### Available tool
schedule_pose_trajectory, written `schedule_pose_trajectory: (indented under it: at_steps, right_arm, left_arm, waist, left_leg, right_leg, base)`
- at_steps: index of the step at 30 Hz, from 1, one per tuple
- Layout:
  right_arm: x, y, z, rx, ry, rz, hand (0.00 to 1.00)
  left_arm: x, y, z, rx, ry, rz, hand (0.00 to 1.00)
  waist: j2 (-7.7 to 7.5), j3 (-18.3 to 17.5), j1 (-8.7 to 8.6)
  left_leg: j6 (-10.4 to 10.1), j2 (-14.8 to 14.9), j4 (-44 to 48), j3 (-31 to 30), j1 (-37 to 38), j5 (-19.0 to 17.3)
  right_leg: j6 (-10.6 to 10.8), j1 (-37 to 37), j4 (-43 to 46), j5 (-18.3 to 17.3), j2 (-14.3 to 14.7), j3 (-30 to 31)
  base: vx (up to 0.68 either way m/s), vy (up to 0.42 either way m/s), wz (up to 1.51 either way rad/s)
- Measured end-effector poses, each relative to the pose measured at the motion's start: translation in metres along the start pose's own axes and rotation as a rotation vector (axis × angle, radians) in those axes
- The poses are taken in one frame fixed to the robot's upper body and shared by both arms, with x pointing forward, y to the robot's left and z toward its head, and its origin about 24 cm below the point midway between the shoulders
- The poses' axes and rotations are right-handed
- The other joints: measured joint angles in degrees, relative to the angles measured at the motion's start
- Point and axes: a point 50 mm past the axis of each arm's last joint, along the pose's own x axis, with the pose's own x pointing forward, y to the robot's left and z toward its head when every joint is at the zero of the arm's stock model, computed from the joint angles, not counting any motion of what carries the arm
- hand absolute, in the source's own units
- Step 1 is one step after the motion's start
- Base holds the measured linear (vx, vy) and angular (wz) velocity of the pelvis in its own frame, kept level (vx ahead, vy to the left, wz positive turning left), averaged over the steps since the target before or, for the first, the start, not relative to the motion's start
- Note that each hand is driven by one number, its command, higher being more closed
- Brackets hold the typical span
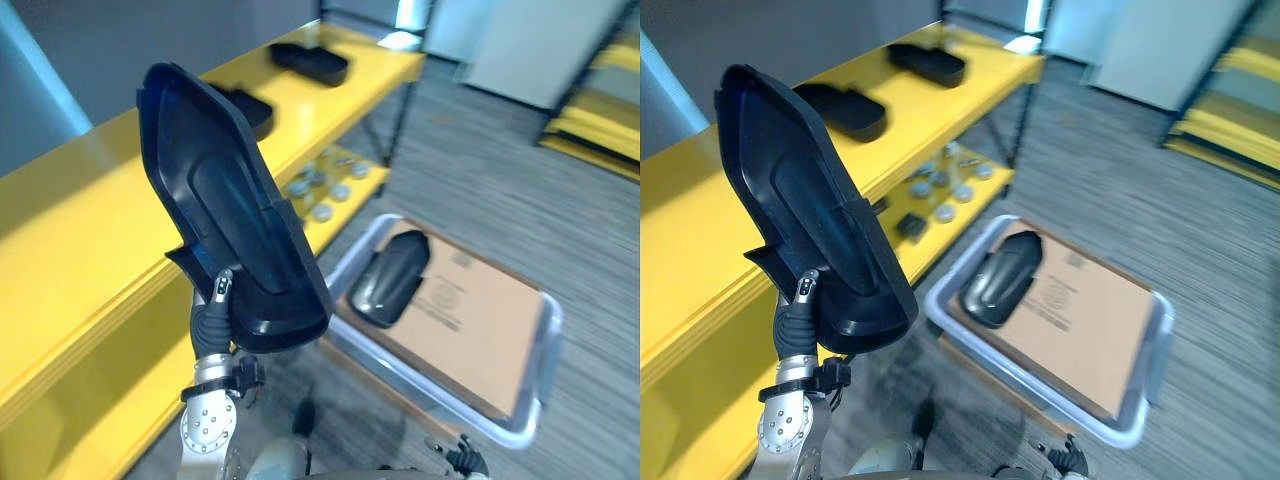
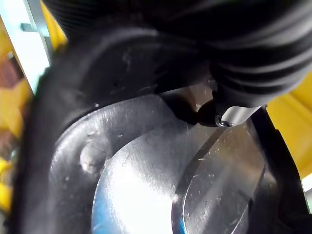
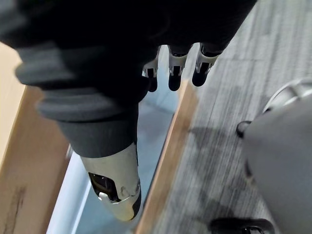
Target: Walk over and take plastic housings, then place them on the shelf
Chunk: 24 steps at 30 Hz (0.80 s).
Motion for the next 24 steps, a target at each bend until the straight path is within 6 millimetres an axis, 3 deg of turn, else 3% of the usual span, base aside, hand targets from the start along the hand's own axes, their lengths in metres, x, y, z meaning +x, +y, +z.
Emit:
schedule_pose_trajectory:
  at_steps: [2, 6, 7, 8, 9, 10, 11, 12, 14, 17, 20, 21, 22, 24]
  right_arm:
    - [0.003, 0.007, 0.013, 0.002, -0.044, 0.020, 0.00]
    - [0.003, 0.025, 0.017, 0.028, -0.049, 0.057, 0.00]
    - [0.002, 0.027, 0.014, 0.018, -0.034, 0.063, 0.00]
    - [0.001, 0.026, 0.014, 0.014, -0.029, 0.061, 0.00]
    - [0.001, 0.025, 0.015, 0.010, -0.035, 0.058, 0.00]
    - [0.001, 0.023, 0.013, 0.005, -0.030, 0.053, 0.00]
    - [0.003, 0.026, 0.018, 0.006, -0.040, 0.061, 0.00]
    - [0.003, 0.027, 0.018, 0.006, -0.040, 0.063, 0.00]
    - [0.003, 0.026, 0.019, 0.003, -0.046, 0.058, 0.00]
    - [0.002, 0.024, 0.015, -0.004, -0.036, 0.056, 0.00]
    - [0.000, 0.024, 0.013, -0.014, -0.034, 0.056, 0.00]
    - [0.000, 0.024, 0.013, -0.015, -0.039, 0.057, 0.00]
    - [0.000, 0.025, 0.014, -0.019, -0.040, 0.062, 0.00]
    - [0.000, 0.025, 0.017, -0.020, -0.053, 0.062, 0.00]
  left_arm:
    - [0.000, -0.005, 0.001, -0.018, -0.014, -0.020, 1.00]
    - [0.007, -0.015, -0.003, -0.046, -0.012, -0.065, 1.00]
    - [0.010, -0.021, -0.006, -0.051, -0.007, -0.100, 1.00]
    - [0.011, -0.028, -0.008, -0.056, 0.000, -0.135, 1.00]
    - [0.012, -0.034, -0.008, -0.060, -0.002, -0.161, 1.00]
    - [0.016, -0.039, -0.008, -0.046, -0.013, -0.202, 1.00]
    - [0.020, -0.041, -0.010, -0.030, -0.016, -0.223, 1.00]
    - [0.021, -0.042, -0.012, -0.024, -0.011, -0.228, 1.00]
    - [0.021, -0.042, -0.024, -0.003, 0.035, -0.227, 1.00]
    - [0.019, -0.049, -0.027, -0.006, 0.050, -0.253, 1.00]
    - [0.020, -0.055, -0.024, -0.001, 0.028, -0.268, 1.00]
    - [0.020, -0.056, -0.023, -0.001, 0.022, -0.271, 1.00]
    - [0.020, -0.055, -0.023, 0.003, 0.020, -0.267, 1.00]
    - [0.015, -0.052, -0.026, 0.005, 0.040, -0.253, 1.00]
  waist:
    - [-0.05, -0.09, 1.42]
    - [-0.96, -0.22, 1.50]
    - [-1.27, -0.01, 1.50]
    - [-0.74, -0.11, 0.58]
    - [-0.82, -0.20, 0.19]
    - [-0.74, -0.67, -0.49]
    - [-1.47, -1.42, -0.61]
    - [-2.19, -1.74, -0.59]
    - [-1.92, -1.62, -1.09]
    - [-1.58, -1.41, -2.62]
    - [-2.03, -1.67, -2.26]
    - [-2.19, -1.76, -2.22]
    - [-3.53, -1.84, -1.45]
    - [-4.09, -2.15, -0.28]
  left_leg:
    - [1.30, -1.48, 0.56, 1.88, -0.56, -1.25]
    - [2.26, -5.06, 2.27, 1.08, -0.86, -4.30]
    - [3.03, -6.15, 3.71, 0.25, 0.14, -5.75]
    - [3.32, -6.98, 4.86, -2.61, 1.84, -7.29]
    - [3.12, -7.21, 5.17, -3.87, 2.53, -8.11]
    - [2.48, -7.46, 4.28, -5.99, 3.45, -8.63]
    - [1.53, -8.27, 1.06, -7.31, 5.19, -7.98]
    - [1.19, -8.57, -0.25, -7.83, 6.23, -7.65]
    - [2.18, -9.47, -0.89, -10.88, 9.38, -6.94]
    - [2.28, -10.69, 0.28, -15.74, 10.98, -7.08]
    - [0.88, -11.58, 1.41, -18.61, 12.47, -8.63]
    - [1.82, -11.58, 1.43, -18.62, 12.75, -9.49]
    - [2.41, -12.26, 2.33, -19.26, 12.87, -10.47]
    - [0.36, -12.02, 4.55, -19.76, 12.46, -13.00]
  right_leg:
    - [0.23, 0.95, -0.62, 0.19, -1.47, -2.47]
    - [-0.38, 3.45, 1.04, 0.73, -4.75, -4.93]
    - [-3.83, 3.74, 6.90, 0.77, -7.76, -3.48]
    - [-10.61, 1.83, 15.75, 2.41, -10.67, 3.67]
    - [-11.75, -0.08, 20.51, 2.47, -11.23, 9.59]
    - [-7.84, -5.20, 25.42, -1.08, -8.64, 20.64]
    - [-6.29, -9.89, 26.74, -4.31, -5.69, 26.81]
    - [-6.41, -11.65, 26.41, -5.38, -4.71, 28.68]
    - [-5.91, -16.21, 22.43, -7.74, -0.31, 32.30]
    - [-5.09, -21.11, 16.24, -7.64, 4.40, 41.35]
    - [-3.52, -22.71, 11.94, -5.31, 5.16, 46.65]
    - [-3.58, -22.71, 11.70, -4.18, 5.02, 46.70]
    - [-3.45, -22.82, 11.63, -2.20, 4.19, 46.49]
    - [-4.75, -22.10, 10.38, -0.75, 4.55, 45.64]
  base:
    - [0.10, 0.119, 0.76]
    - [0.12, 0.143, 0.51]
    - [0.20, 0.187, 0.70]
    - [0.26, 0.235, 0.76]
    - [0.27, 0.225, 0.86]
    - [0.29, 0.194, 0.77]
    - [0.26, 0.137, 0.65]
    - [0.27, 0.113, 0.49]
    - [0.26, 0.071, 0.57]
    - [0.25, 0.016, 1.16]
    - [0.21, -0.028, 1.20]
    - [0.21, -0.113, 1.09]
    - [0.17, -0.130, 0.65]
    - [0.11, -0.168, 0.29]
